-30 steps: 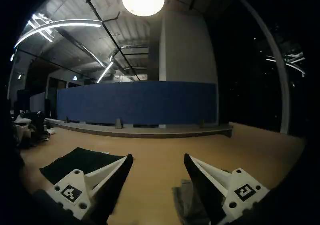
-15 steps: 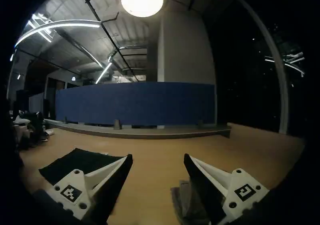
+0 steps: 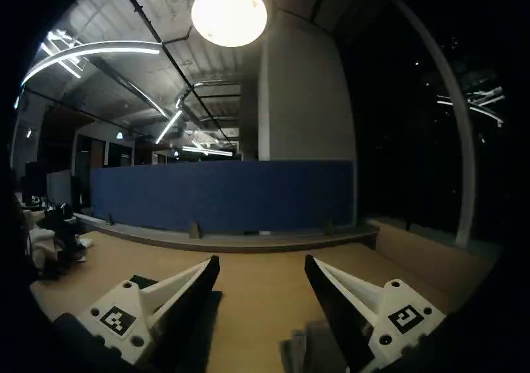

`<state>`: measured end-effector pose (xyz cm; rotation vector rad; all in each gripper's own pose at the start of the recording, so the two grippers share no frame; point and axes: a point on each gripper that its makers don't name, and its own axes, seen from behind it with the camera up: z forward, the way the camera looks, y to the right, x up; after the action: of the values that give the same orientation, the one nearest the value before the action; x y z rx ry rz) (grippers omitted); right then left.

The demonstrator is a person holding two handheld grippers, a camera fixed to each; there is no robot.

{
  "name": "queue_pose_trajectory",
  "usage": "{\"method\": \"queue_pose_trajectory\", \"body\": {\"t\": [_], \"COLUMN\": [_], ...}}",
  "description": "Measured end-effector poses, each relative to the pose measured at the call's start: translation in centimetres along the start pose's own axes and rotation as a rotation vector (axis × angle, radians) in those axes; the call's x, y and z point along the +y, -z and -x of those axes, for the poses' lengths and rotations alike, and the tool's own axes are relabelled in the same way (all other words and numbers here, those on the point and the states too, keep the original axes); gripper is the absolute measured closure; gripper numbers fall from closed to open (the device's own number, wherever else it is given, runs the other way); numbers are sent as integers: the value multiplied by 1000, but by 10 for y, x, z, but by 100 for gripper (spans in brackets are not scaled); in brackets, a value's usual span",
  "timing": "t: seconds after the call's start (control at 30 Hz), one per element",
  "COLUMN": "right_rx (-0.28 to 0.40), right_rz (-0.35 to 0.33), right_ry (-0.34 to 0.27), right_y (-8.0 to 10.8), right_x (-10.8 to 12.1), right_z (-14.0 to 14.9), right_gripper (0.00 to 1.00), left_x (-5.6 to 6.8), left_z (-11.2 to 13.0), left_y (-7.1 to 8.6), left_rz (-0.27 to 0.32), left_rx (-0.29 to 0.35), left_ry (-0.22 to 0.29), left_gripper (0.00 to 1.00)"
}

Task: Fold towel

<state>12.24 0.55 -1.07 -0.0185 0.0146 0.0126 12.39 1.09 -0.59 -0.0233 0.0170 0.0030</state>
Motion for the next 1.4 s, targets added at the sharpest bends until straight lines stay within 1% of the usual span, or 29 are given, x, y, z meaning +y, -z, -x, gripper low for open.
{"method": "queue_pose_trajectory", "body": {"t": [0.13,0.2,0.27,0.4,0.5,0.6,0.7,0.8,0.87,0.97,1.07,1.2,1.4], "right_rx": [6,7,5,3,-10,-35,-81,-152,-211,-304,-375,-412,-435], "right_rz": [0,1,4,3,-15,-57,-128,-216,-277,-369,-445,-490,-524], "right_ry": [6,8,8,-2,-2,19,51,92,128,190,240,273,279], "right_y": [2,3,3,3,3,3,4,8,12,21,30,34,34], "right_x": [1,2,5,9,8,2,-9,-24,-34,-48,-58,-64,-71], "right_z": [-45,-63,-76,-87,-88,-88,-85,-77,-70,-57,-48,-44,-36], "right_gripper": [0,0,0,0,1,1,0,0,0,0,0,0,0], "left_x": [1,2,5,9,17,33,49,63,75,96,110,116,124], "left_z": [-37,-53,-67,-78,-77,-72,-68,-66,-65,-58,-54,-51,-41], "left_y": [3,4,5,5,6,6,8,11,14,22,29,30,31], "left_rz": [-3,1,7,21,47,110,183,256,314,422,504,537,561], "left_rx": [-8,-10,-14,-28,-50,-88,-131,-169,-194,-248,-299,-320,-342], "left_ry": [4,6,4,-4,-9,-17,-43,-79,-105,-137,-157,-173,-187], "left_gripper": [6,6,6,6,6,6,6,6,6,6,6,6,6]}}
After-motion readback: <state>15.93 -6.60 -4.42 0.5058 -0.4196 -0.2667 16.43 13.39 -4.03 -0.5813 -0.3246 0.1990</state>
